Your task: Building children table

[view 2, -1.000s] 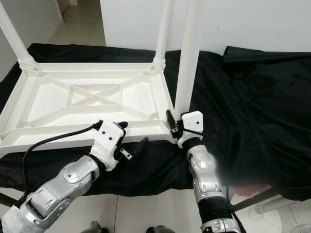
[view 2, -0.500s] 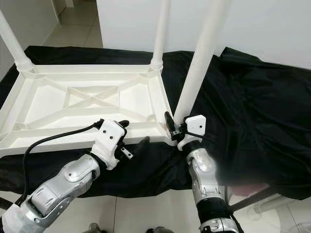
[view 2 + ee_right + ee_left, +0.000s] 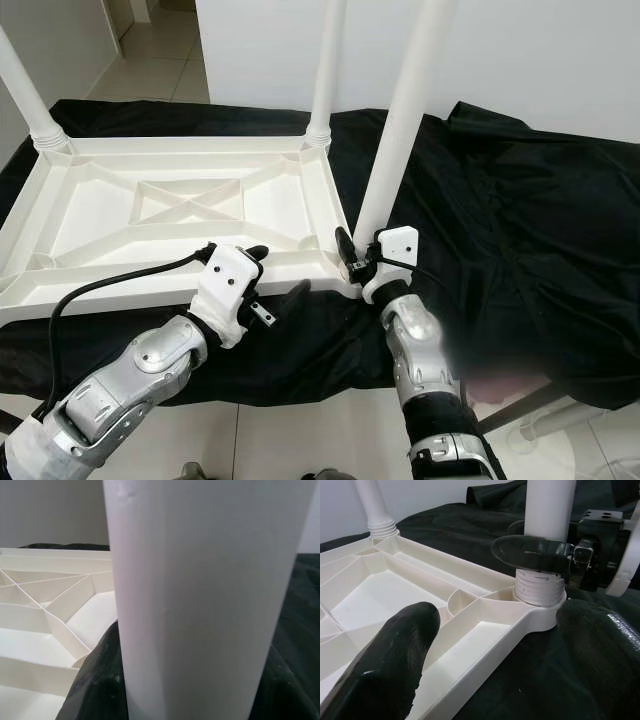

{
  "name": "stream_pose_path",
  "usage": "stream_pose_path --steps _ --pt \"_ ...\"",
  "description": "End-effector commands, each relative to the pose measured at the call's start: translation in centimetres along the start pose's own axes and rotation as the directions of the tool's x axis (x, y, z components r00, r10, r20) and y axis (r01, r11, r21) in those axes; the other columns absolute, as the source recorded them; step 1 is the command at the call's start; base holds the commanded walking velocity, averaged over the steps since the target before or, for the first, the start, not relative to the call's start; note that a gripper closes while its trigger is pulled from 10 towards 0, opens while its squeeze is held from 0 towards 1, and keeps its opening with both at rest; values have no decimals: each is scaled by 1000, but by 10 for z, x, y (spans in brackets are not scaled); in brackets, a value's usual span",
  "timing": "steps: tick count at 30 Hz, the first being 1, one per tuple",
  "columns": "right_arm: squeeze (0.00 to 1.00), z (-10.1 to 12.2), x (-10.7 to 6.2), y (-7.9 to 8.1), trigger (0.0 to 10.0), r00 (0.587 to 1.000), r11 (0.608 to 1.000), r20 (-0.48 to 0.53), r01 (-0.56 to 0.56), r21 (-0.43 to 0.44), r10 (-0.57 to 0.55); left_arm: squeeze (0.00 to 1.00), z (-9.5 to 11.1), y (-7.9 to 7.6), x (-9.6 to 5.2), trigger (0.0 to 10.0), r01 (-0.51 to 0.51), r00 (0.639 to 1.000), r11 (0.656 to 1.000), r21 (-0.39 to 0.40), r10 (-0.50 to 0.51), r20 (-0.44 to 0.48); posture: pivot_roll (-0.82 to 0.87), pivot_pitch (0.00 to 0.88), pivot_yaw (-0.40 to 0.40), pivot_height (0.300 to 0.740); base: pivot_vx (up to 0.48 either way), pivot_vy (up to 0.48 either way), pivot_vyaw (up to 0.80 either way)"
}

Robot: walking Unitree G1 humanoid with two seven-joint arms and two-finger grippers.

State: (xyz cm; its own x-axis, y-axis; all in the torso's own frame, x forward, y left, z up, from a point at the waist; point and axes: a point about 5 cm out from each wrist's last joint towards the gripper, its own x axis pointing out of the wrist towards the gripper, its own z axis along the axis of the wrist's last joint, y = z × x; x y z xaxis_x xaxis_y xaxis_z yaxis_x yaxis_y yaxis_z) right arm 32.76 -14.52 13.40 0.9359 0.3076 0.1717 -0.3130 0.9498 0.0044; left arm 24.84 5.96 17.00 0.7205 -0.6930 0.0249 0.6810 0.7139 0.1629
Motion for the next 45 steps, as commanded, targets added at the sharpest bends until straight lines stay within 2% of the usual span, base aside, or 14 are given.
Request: stream_pose_path --steps 1,5,7,8,10,15,23,24,25,28,30,31,36,45 --pt "0 -34 -11 2 10000 984 998 -180 19 61 -8 0 0 -13 -1 10000 269 963 963 20 -269 -2 10 100 -52 740 0 0 0" --pt "0 -34 -11 2 10000 982 997 -190 15 80 0 0 1 -13 -1 10000 271 963 962 26 -271 0 10 95 -52 740 0 0 0" --pt "0 -28 -13 3 10000 992 1000 -121 -28 -1 27 0 1 -14 0 10000 272 962 962 25 -272 1 9 94 -53 740 0 0 0" --pt "0 -24 -16 3 10000 996 994 -83 -49 -94 41 0 1 -14 0 10000 272 962 962 25 -272 1 8 93 -53 740 0 0 0" --pt "0 -21 -21 5 10000 996 978 -42 -82 -190 75 0 1 -15 0 10000 274 962 961 26 -274 1 8 93 -53 740 0 0 0" --pt "0 -21 -26 9 10000 993 966 -25 -122 -230 119 0 0 -15 -1 10000 275 961 961 26 -275 0 7 92 -52 740 0 0 0" --pt "0 -24 -32 9 10000 989 965 -40 -148 -215 143 0 1 -15 -1 10000 282 959 959 28 -282 1 3 91 -48 740 0 0 0" --pt "0 -26 -32 8 10000 988 968 -47 -155 -195 149 0 1 -15 -1 10000 283 959 959 30 -283 1 1 91 -47 740 0 0 0" --pt "0 -27 -32 7 10000 990 983 -55 -138 -118 132 0 1 -16 0 10000 286 958 958 31 -286 2 1 91 -47 740 0 0 0" --pt "0 -32 -30 4 10000 991 994 -88 -103 -36 99 0 1 -16 0 10000 289 957 957 32 -289 2 -1 92 -45 740 0 0 0" --pt "0 -32 -30 4 10000 991 994 -88 -103 -36 99 0 1 -16 0 10000 289 957 957 32 -289 2 -1 92 -45 740 0 0 0" --pt "0 -39 -28 2 10000 986 995 -154 -79 -52 70 0 1 -16 0 10000 290 957 956 40 -290 -3 -1 92 -45 740 0 0 0" --pt "0 -41 -27 2 10000 982 996 -179 -74 -58 62 0 1 -16 0 10000 285 959 958 35 -285 -2 -2 97 -42 740 0 0 0" --pt "0 -43 -25 -3 10000 975 999 -221 34 24 -28 0 2 -17 0 10000 284 959 958 40 -284 -3 3 102 -45 740 0 0 0"
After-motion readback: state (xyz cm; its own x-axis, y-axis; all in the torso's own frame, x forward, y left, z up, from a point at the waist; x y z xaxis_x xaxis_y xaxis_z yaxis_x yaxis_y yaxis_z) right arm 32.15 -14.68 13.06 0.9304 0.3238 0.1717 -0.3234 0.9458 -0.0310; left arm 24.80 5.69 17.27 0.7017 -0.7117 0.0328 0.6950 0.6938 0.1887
